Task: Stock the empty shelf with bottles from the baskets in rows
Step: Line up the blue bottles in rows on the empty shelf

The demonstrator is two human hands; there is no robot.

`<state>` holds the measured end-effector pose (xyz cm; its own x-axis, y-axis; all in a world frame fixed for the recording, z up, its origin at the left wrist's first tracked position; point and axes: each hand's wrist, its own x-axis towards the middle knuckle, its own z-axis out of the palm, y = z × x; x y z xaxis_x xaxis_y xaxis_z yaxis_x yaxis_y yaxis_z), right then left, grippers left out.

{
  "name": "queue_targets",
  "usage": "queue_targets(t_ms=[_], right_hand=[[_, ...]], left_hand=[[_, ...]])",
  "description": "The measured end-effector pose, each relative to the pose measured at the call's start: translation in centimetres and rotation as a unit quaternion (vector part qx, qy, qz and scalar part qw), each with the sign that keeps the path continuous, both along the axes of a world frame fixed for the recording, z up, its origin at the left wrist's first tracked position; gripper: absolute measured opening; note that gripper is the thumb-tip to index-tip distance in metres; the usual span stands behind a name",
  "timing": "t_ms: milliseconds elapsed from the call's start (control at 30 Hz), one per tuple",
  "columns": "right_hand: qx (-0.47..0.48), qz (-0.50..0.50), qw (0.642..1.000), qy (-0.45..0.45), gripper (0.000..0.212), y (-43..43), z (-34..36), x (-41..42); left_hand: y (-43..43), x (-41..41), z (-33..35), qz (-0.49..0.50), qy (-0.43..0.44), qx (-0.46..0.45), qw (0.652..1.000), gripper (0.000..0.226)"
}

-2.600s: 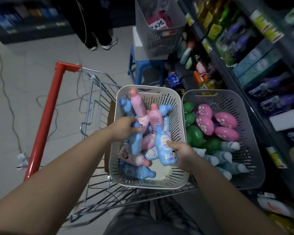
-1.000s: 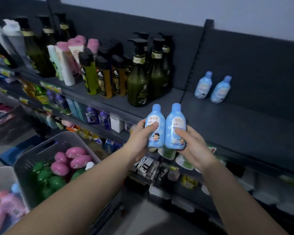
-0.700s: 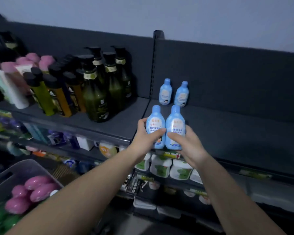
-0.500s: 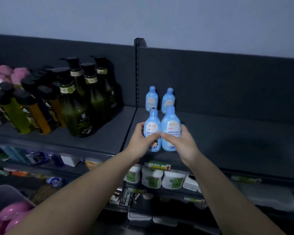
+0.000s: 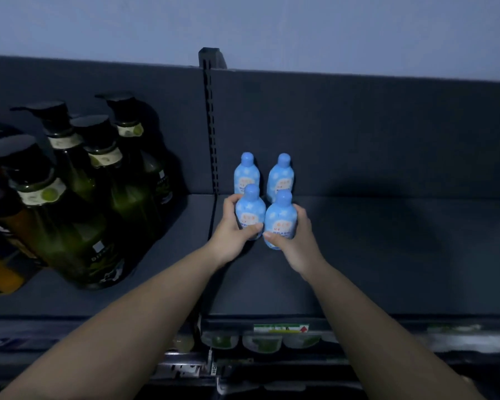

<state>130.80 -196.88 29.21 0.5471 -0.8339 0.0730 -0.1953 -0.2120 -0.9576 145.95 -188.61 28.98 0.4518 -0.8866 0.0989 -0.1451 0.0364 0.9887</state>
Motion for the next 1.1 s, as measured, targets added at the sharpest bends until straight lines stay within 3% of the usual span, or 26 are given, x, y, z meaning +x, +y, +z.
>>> queue_targets(t_ms=[267,600,1100], right_hand=[[-0.031,-0.054,0.998,0.016,0.068,-2.6,-1.7,1.8],[-0.034,-0.082,0.995,0.051,0.064,-4.6,-2.6,2.4],[-0.057,-0.119,0.987,0.089,0.069,-5.2,-2.7,3.0]], left_hand=[[-2.6,1.3,-1.9,0.037,-0.059,-0.007,0.998,0.063],[-3.8,0.9,-2.9,0.134,-0.046,0.03,0.989,0.051],[-4.5,0.2,-2.4,0.178,-0.06,0.06,0.98,0.048]])
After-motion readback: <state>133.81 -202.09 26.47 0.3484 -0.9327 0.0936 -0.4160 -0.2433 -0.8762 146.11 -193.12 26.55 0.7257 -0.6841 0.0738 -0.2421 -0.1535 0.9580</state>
